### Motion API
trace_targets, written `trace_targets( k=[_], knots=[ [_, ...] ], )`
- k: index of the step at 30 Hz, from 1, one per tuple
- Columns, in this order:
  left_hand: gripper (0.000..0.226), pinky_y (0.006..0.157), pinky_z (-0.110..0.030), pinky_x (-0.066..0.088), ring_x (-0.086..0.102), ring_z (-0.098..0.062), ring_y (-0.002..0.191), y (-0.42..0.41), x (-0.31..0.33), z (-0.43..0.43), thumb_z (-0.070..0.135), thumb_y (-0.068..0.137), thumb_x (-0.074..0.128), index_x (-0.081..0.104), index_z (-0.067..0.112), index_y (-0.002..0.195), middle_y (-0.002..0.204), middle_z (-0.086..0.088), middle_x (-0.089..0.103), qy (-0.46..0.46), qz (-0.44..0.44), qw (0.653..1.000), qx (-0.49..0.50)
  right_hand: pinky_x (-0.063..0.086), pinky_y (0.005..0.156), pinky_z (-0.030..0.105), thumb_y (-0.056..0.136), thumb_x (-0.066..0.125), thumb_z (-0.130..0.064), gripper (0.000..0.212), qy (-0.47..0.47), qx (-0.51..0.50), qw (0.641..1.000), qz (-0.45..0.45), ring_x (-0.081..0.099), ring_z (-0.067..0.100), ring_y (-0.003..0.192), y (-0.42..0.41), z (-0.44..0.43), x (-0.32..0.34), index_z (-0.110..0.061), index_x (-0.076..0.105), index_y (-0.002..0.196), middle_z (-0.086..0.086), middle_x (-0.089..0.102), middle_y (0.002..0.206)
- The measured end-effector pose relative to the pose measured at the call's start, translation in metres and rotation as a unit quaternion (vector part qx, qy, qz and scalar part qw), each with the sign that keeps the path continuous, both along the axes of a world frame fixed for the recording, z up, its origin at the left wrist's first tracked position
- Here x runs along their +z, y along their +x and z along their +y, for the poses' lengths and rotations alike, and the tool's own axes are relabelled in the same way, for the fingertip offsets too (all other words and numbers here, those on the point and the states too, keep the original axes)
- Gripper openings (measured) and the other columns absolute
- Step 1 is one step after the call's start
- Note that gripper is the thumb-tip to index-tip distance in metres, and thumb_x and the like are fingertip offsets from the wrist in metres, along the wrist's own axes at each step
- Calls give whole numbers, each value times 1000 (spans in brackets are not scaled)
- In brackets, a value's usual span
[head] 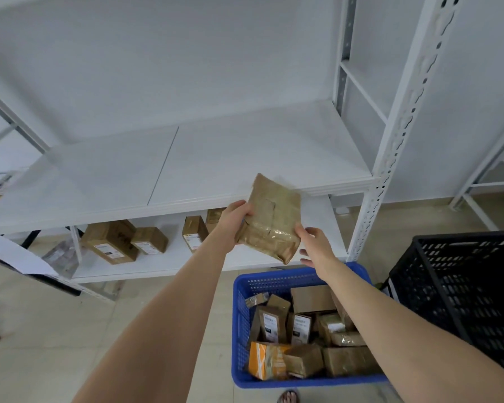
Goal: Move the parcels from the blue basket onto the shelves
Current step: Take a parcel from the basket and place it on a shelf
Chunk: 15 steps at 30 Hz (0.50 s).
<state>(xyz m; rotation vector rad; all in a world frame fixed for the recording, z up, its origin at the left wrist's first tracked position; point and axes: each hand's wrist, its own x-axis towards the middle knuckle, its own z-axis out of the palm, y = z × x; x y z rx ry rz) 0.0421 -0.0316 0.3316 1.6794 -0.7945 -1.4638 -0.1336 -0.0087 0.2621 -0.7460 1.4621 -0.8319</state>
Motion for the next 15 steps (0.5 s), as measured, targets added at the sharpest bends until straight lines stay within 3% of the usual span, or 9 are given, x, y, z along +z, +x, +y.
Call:
trace_targets(
  k=[4,8,12,15],
  knots=[
    [55,72,-28,52,60,-18,93,1,5,6,12,88,57,42,24,140,128,-7,53,-43,-36,995,-84,51,87,52,80,60,-67,69,124,17,979,-159,60,40,108,-13,1,6,-24,40,130,15,51,130],
    [78,73,-22,49,59,-16,102,-10,15,10,19,85,69,24,15,148,139,-8,44,-54,-26,985,-164,51,91,58,82,71,-48,63,133,-14,942,-309,60,40,110,-12,9,6,-12,48,129,19,58,123],
    [37,77,-22,52,64,-14,95,-17,26,17,16,88,65,54,12,123,123,-8,61,-55,-33,972,-226,54,86,57,87,69,-37,51,136,-60,922,-358,60,40,109,-16,13,7,-10,51,126,19,58,122],
    [52,83,-30,55,66,-17,99,-18,26,21,18,85,69,50,10,133,117,-5,66,-60,-39,975,-211,51,92,55,91,65,-32,44,124,-65,933,-332,57,38,114,-17,16,13,-11,50,126,16,57,118]
  ],
)
